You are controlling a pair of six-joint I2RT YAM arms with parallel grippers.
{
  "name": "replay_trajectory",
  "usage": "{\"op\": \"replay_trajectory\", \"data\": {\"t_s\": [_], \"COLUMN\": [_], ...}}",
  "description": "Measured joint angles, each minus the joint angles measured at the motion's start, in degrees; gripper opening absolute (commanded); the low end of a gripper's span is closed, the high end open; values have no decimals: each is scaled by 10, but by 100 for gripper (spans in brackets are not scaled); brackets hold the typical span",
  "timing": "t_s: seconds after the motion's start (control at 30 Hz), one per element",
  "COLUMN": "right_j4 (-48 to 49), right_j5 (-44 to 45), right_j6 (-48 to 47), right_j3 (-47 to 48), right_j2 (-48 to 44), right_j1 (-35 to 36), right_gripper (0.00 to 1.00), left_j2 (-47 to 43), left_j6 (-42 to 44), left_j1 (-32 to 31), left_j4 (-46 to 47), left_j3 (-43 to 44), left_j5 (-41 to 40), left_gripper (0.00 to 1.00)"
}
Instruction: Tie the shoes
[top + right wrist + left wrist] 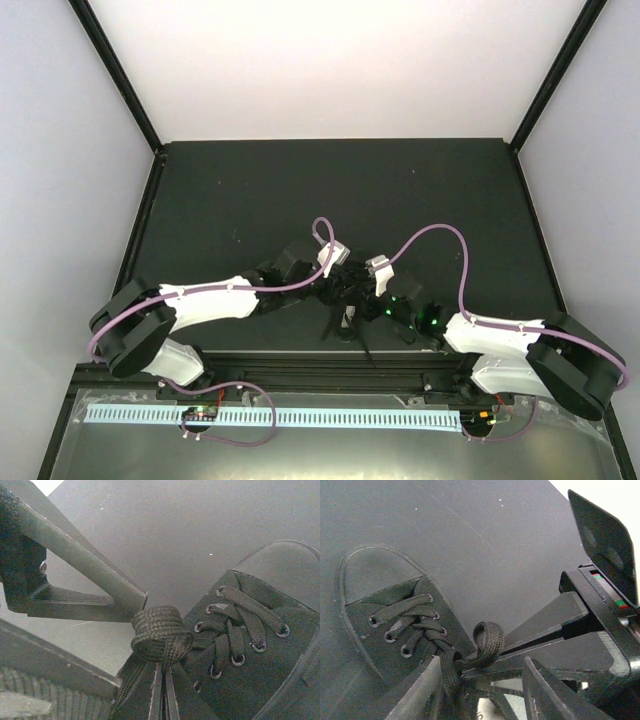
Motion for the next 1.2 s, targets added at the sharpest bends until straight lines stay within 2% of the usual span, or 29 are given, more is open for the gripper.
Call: {"op": "replay_trajectory", "data": {"t_s": [0.27, 0.33, 0.5, 0.57, 0.67, 0.73, 0.9, 1.07, 1.2], "right_j4": [2, 2, 5, 5, 1, -9, -48, -88, -111], "right_j5": [-3, -5, -6, -6, -6, -7, -14, -13, -2], "right_j6": [-1, -2, -2, -2, -6, -5, 7, 33, 63], "right_j3": [0, 0, 0, 0, 0, 0, -2, -17, -17], "right_j2": [1, 2, 4, 4, 1, -9, -50, -109, -121], "right_j1": [-1, -1, -1, -1, 0, 0, 3, 36, 77], "right_gripper": [2, 2, 2, 12, 34, 44, 58, 58, 44], "left_j2": [22, 30, 46, 47, 47, 47, 47, 47, 47], "left_j6": [-3, -3, -5, -6, -9, -12, -14, -14, -14], "left_j1": [8, 8, 9, 9, 10, 10, 11, 11, 11], "left_j4": [9, 10, 17, 19, 23, 27, 30, 30, 30], "left_j3": [19, 26, 39, 40, 39, 38, 36, 35, 33], "left_j5": [17, 22, 34, 38, 38, 39, 40, 40, 40], "left_gripper": [39, 33, 5, 2, 2, 2, 1, 1, 2]}}
